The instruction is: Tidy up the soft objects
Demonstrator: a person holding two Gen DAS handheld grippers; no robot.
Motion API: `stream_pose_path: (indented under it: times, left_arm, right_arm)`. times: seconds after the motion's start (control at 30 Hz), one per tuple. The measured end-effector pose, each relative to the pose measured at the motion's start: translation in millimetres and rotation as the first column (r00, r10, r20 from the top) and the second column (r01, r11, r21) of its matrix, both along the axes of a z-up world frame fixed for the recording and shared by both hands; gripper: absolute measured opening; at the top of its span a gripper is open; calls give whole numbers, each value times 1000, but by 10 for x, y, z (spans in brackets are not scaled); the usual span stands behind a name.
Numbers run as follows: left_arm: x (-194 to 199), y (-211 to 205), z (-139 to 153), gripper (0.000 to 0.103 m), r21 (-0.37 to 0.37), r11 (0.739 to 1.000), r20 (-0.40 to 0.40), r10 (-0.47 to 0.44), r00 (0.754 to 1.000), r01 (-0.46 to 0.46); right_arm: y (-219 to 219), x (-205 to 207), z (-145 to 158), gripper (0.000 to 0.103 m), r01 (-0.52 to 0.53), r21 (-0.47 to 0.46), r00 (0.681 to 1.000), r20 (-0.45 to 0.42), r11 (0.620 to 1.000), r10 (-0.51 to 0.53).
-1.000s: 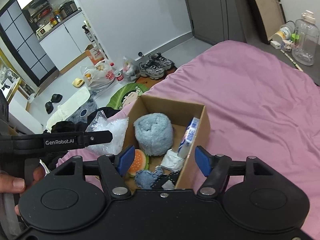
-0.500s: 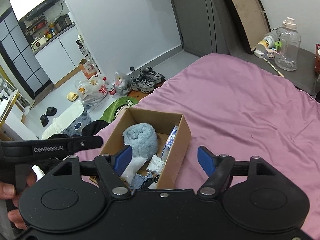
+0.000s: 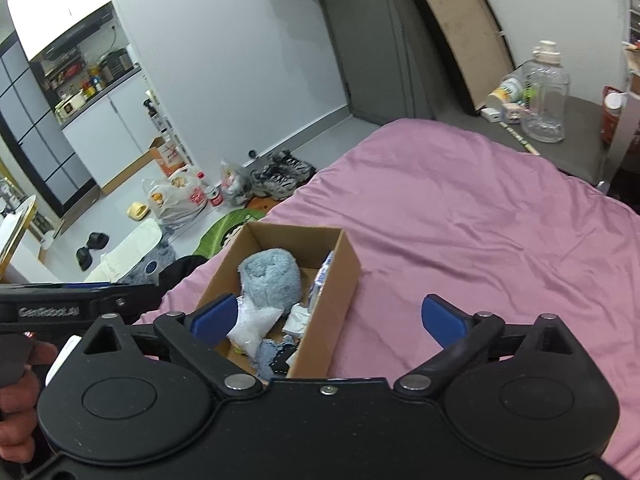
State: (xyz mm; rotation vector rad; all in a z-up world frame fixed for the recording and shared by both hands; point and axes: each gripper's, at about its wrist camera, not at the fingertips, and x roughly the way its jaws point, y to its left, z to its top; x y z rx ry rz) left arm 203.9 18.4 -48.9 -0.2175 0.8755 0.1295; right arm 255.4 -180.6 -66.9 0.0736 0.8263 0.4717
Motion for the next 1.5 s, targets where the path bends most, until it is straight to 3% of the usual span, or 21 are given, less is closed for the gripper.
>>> stream_pose_path:
  times: [0.27,0.43,0.9,1.5]
  left_arm:
    - [-337,-91,254,84,24,999,69,-25,997,23]
    - [-480,-71,216,86,30,999,43,-27,999,26]
    - [-880,-140,357,87,46,999,56,-13,998,11]
    - [-1466,-265,470,100,44,999,118,-28,993,23]
  right_arm:
    - [-236,-198,108,103,57,76,998,20,995,-58]
    - [-245,-321,16,103,93,49,996,-13,994,-92]
    - [-363,-832,81,103,140,39,989,34,989,-141]
    - [-501,-1540,549,103,134,54,984,109,990,-139]
